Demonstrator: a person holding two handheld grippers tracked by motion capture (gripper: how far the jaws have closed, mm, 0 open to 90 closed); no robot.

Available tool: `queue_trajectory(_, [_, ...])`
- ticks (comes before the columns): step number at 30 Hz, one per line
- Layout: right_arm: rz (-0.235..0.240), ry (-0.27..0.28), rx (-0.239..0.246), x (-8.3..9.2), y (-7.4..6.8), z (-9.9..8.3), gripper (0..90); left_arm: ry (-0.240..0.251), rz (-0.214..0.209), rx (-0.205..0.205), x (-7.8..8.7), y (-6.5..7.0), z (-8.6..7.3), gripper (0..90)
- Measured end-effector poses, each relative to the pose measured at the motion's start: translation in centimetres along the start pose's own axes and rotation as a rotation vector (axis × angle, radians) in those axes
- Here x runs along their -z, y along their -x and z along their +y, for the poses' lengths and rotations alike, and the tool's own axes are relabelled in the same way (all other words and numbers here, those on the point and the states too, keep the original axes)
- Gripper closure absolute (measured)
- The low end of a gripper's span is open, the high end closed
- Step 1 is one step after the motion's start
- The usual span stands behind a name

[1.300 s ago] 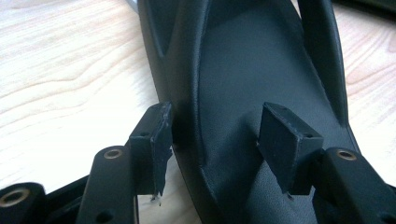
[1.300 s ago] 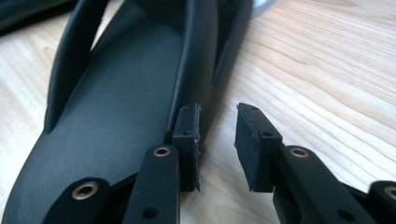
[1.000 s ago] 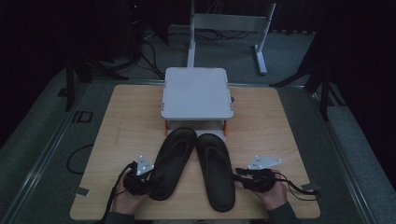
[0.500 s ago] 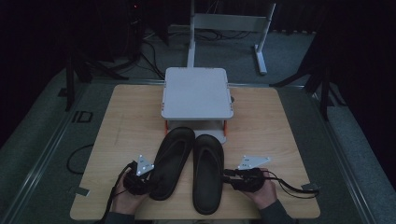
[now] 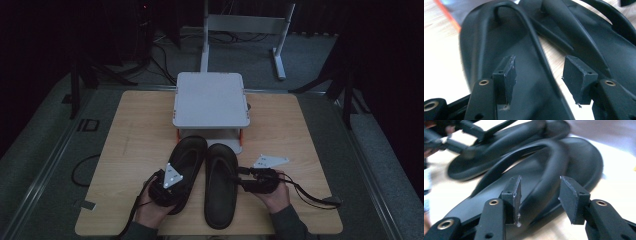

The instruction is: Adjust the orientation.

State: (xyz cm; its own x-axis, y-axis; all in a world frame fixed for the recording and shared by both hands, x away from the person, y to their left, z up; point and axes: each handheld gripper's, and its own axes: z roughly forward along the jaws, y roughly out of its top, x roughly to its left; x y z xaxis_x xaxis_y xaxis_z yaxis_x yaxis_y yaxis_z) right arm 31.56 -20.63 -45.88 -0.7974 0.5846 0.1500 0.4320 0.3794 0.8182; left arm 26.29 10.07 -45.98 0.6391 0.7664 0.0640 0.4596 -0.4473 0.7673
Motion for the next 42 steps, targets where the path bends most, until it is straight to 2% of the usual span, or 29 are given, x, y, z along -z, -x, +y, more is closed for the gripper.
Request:
queue_trajectory(4, [-0.023,-0.028,0.026,-1.9,0.2,1.3,50.2,-0.008,0.012,0.01,-1.4,-0.1,0.5,46.7])
queue_trajectory(7, [-0.049,-0.05,0.02,-3.3,0.4,1.9,53.2,-0.021,0.015,0.028,-2.0,-0.1,0.5,51.4])
queue_trajectory(8, [-0.049,-0.05,0.02,-3.3,0.4,1.9,53.2,-0.021,0.015,0.028,-2.0,-0.1,0.5,53.9])
queue_trajectory(9, [-0.053,-0.051,0.008,-3.6,0.6,2.1,57.8,-0.025,-0.003,0.033,-2.2,-0.1,0.4,53.9])
queue_trajectory(10, [-0.058,-0.048,-0.02,-3.9,1.0,2.3,60.8,-0.027,-0.005,0.03,-2.2,-0.1,0.4,58.9])
queue_trajectory(13, [-0.078,-0.042,-0.029,-3.8,1.0,2.5,63.4,-0.027,-0.019,0.028,-2.3,0.2,0.4,64.7])
queue_trajectory(16, [-0.115,-0.023,-0.04,-3.7,1.2,2.5,66.6,-0.032,-0.006,0.023,-2.2,0.4,0.4,66.8])
queue_trajectory(25, [-0.182,0.029,-0.093,-3.7,1.9,2.9,68.0,-0.029,-0.002,0.042,-1.8,0.8,0.5,69.2])
queue_trajectory(28, [-0.191,0.037,-0.108,-4.0,1.9,2.9,67.7,-0.025,-0.019,0.033,-1.9,0.9,0.5,66.9])
queue_trajectory(30, [-0.187,0.031,-0.109,-4.0,1.9,2.8,65.7,-0.012,-0.02,0.027,-2.0,1.1,0.5,61.5])
queue_trajectory(33, [-0.175,0.046,-0.105,-3.2,1.9,2.6,56.4,0.012,-0.022,0.02,-1.6,1.1,0.5,55.9])
queue_trajectory(37, [-0.19,0.066,-0.083,-0.8,1.6,1.7,55.8,0.039,-0.025,0.014,-0.7,1.1,0.5,54.3])
queue_trajectory(42, [-0.255,-0.002,-0.031,0.5,1.4,-0.2,56.7,0.027,-0.018,0.031,-0.4,0.9,-0.1,56.5])
